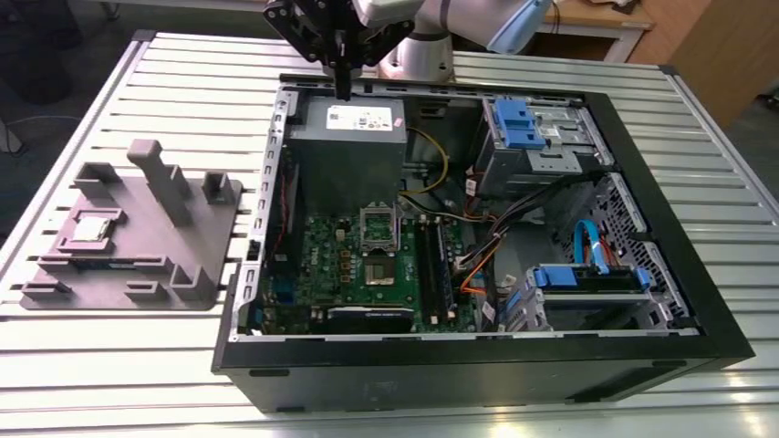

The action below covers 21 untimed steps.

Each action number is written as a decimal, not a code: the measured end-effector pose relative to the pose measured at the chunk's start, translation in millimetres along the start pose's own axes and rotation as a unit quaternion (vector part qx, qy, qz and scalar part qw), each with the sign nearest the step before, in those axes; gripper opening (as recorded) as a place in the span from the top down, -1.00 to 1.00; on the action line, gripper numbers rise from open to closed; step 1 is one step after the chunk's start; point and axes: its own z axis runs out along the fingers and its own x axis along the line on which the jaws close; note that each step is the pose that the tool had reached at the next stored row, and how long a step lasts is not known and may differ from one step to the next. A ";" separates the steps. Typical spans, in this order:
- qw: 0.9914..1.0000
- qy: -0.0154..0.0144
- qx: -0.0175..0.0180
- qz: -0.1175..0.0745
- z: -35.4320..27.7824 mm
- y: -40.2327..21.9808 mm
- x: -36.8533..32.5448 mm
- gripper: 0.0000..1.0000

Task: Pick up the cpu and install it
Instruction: 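Reach for the cpu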

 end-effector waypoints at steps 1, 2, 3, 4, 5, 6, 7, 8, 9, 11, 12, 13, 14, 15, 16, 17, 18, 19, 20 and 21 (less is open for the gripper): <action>1.000 0.000 0.000 0.000 0.0 0.0 0.0 0.80; 1.000 0.000 0.000 0.000 0.0 0.0 0.1 0.80; 1.000 0.000 0.000 0.000 0.0 0.0 0.3 0.80; 1.000 0.000 0.000 0.000 0.0 -0.1 0.7 0.80; 1.000 0.000 0.000 0.000 -0.1 -0.1 1.0 0.80; 1.000 0.000 0.000 0.000 -0.1 -0.1 1.3 0.80; 1.000 0.000 0.000 0.000 0.0 -0.1 1.7 0.80; 1.000 0.000 0.000 0.000 -0.1 -0.2 2.1 0.80; 1.000 0.000 0.000 0.000 -0.1 -0.2 2.5 0.80; 1.000 0.000 0.000 0.000 -0.1 -0.3 3.6 0.80; 1.000 0.000 0.000 0.000 -0.1 -0.4 4.3 0.80; 1.000 0.000 0.000 0.000 -0.2 -0.4 5.1 0.80; 1.000 0.000 0.000 0.000 -0.2 -0.5 6.0 0.80; 1.000 0.000 0.000 0.000 -0.2 -0.5 6.9 0.80; 1.000 0.000 0.000 0.000 -0.2 -0.6 7.9 0.80; 1.000 0.000 0.000 0.000 -0.2 -0.7 8.7 0.80; 1.000 0.000 0.000 0.000 -0.2 -0.7 9.6 0.80; 1.000 0.000 0.000 0.000 -0.3 -0.8 10.4 0.80; 1.000 0.000 0.000 0.000 -0.3 -0.8 11.2 0.80; 1.000 0.000 0.000 0.000 -0.3 -0.9 11.9 0.80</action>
